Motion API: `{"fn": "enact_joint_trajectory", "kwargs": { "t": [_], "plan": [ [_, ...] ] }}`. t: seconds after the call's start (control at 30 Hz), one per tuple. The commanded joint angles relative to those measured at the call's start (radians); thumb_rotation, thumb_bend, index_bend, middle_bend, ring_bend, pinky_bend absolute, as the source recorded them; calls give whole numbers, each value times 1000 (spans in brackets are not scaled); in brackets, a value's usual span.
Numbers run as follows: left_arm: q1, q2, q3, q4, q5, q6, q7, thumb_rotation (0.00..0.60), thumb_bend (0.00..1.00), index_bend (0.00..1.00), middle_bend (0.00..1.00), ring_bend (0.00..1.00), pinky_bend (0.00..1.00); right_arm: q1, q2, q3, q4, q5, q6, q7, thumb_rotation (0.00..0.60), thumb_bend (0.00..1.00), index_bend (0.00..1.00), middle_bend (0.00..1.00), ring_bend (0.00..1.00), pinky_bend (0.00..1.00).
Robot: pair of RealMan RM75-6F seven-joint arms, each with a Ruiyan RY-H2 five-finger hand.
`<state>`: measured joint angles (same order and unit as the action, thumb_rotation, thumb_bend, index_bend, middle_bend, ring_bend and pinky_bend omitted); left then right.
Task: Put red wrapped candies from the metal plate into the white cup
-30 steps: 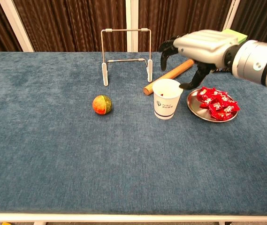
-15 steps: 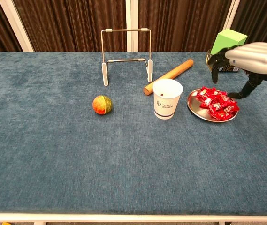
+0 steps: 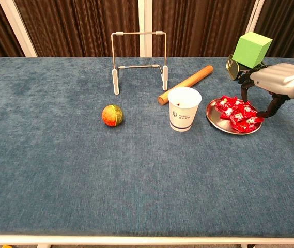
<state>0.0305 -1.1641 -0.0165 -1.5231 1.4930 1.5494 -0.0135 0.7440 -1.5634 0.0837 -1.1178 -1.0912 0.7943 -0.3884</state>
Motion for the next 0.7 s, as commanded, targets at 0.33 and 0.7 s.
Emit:
{"fn": "enact_joint_trajectory", "kwargs": {
  "t": [0.33, 0.7],
  "plan": [
    [-2, 3, -1, -1, -6, -6, 0, 600, 0, 317, 188, 108, 187, 27, -52, 15, 53, -30, -27, 19, 600, 229, 409, 101, 0, 0],
    [-2, -3, 1, 10, -10, -11, -8, 600, 0, 317, 187, 108, 186, 28, -73, 10, 78, -18, -45, -13, 600, 298, 465, 112, 0, 0]
  ]
}}
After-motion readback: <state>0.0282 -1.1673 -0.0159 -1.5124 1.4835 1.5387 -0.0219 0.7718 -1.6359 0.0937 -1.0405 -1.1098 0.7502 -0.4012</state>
